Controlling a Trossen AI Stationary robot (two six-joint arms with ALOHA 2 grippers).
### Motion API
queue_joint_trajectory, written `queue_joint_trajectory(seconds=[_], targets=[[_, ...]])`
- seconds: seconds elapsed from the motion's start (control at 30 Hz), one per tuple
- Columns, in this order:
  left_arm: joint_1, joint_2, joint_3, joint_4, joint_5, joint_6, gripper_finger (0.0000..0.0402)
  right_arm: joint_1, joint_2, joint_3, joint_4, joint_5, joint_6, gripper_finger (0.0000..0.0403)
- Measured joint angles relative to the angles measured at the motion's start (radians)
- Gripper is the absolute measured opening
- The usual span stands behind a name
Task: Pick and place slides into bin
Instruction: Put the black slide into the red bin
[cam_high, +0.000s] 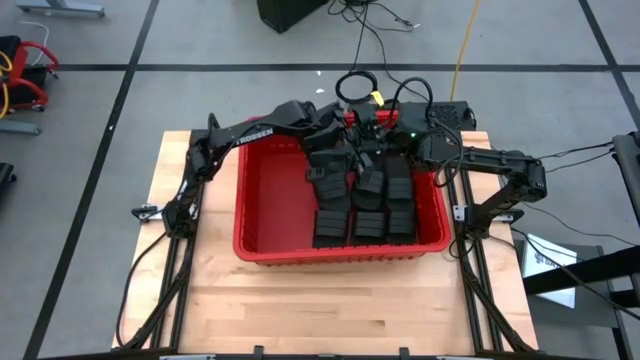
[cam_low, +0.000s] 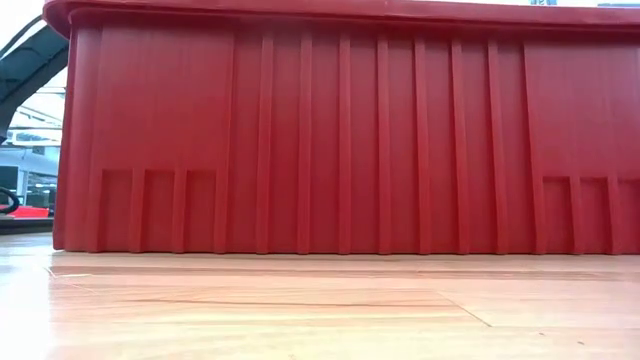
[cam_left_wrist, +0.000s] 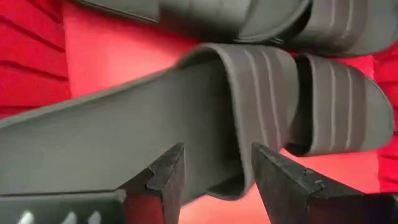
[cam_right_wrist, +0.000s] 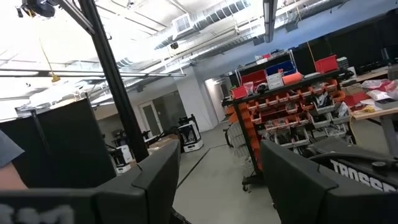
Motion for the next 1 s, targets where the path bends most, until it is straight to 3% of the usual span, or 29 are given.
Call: queue_joint_trajectory(seconds=[0.2,0.77,0.87,1.0], targets=[[-0.033,0.000,0.001,0.007,0.047,0.002,0.0175,0.000,0.000,0.000,0.000,0.000,0.004,0.0210],[-0.087,0.060,0.003,0.033,0.046,0.004,0.0170,0.001,0.000,0.000,0.001,-0.026,0.032,0.0210],[-0.087,0.060,0.003,0.033,0.045,0.020,0.0137,0.001,0.000,0.000,0.001,-0.025,0.032,0.0210],[-0.083,0.060,0.003,0.030,0.045,0.023,0.0053,0.001,0.000,0.000,0.001,-0.025,0.032,0.0210]])
